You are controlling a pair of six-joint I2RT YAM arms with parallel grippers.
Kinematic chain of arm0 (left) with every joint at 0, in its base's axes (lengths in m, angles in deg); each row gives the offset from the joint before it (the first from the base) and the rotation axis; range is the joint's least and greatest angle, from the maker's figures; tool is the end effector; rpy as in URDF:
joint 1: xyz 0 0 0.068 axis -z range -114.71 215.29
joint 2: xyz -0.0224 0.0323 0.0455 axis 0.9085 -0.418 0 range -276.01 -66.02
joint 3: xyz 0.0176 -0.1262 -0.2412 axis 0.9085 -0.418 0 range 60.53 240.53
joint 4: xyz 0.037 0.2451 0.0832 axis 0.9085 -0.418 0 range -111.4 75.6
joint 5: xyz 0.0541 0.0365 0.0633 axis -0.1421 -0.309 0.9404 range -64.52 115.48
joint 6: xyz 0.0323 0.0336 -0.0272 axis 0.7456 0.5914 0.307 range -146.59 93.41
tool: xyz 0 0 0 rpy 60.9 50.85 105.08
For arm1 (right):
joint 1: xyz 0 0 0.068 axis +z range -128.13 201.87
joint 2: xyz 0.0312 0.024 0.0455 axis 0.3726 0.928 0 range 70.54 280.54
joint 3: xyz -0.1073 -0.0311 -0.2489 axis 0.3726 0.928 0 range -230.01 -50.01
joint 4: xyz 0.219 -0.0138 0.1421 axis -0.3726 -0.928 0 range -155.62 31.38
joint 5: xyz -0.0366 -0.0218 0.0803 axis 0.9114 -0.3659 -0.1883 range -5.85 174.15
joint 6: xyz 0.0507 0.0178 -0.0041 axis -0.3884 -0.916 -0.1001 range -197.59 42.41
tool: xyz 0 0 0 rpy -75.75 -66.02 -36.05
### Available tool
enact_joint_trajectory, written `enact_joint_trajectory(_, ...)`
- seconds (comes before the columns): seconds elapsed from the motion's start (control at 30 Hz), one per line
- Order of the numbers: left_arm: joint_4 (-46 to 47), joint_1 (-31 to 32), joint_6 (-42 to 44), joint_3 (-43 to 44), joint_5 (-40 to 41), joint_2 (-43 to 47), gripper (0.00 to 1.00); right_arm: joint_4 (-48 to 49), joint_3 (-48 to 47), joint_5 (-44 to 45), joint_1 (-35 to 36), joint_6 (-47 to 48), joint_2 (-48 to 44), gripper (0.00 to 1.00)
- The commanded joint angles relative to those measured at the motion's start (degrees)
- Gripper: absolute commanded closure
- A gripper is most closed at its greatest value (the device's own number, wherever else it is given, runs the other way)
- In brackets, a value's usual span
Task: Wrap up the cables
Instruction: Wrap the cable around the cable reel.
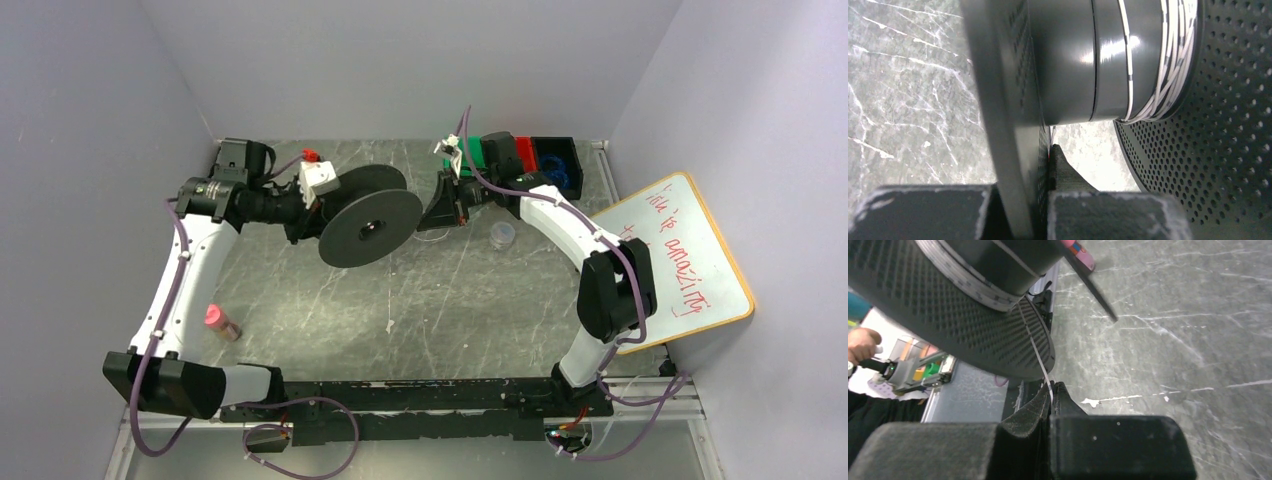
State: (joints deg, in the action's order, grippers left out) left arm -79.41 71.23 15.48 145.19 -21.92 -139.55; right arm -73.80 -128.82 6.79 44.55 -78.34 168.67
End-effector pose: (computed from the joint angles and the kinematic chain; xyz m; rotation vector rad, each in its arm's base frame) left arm 0.2278 -0.0500 0.3936 1.1902 1.8941 -0.7001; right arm 0.3334 0.1769 0.3041 -1.1392 1.7016 1.6812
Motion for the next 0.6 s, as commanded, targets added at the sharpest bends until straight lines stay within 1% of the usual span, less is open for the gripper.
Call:
enact_joint_trajectory(0.0, -5.2, 4.5, 4.9, -0.5, 7.5, 2.7, 0.98, -7.5, -4.3, 7.2, -3.5, 9.4, -1.3, 1.0)
enact_joint_trajectory(0.13, -4.0, 7.4, 4.1, -1.9, 11.1, 3.2, 0.98, -10.2, -5.5, 10.7, -3.5, 12.2, -1.7, 1.0)
enact_joint_trajectory(0.3, -2.5, 10.6, 2.6, -3.1, 16.4, 2.7, 0.98, -12.3, -6.5, 11.3, -3.5, 13.7, -2.6, 1.0)
enact_joint_trajectory(0.57, 3.2, 17.8, -2.5, -6.7, 29.3, 1.4, 0.98, -10.7, -6.9, 9.1, -3.5, 10.1, -5.3, 1.0)
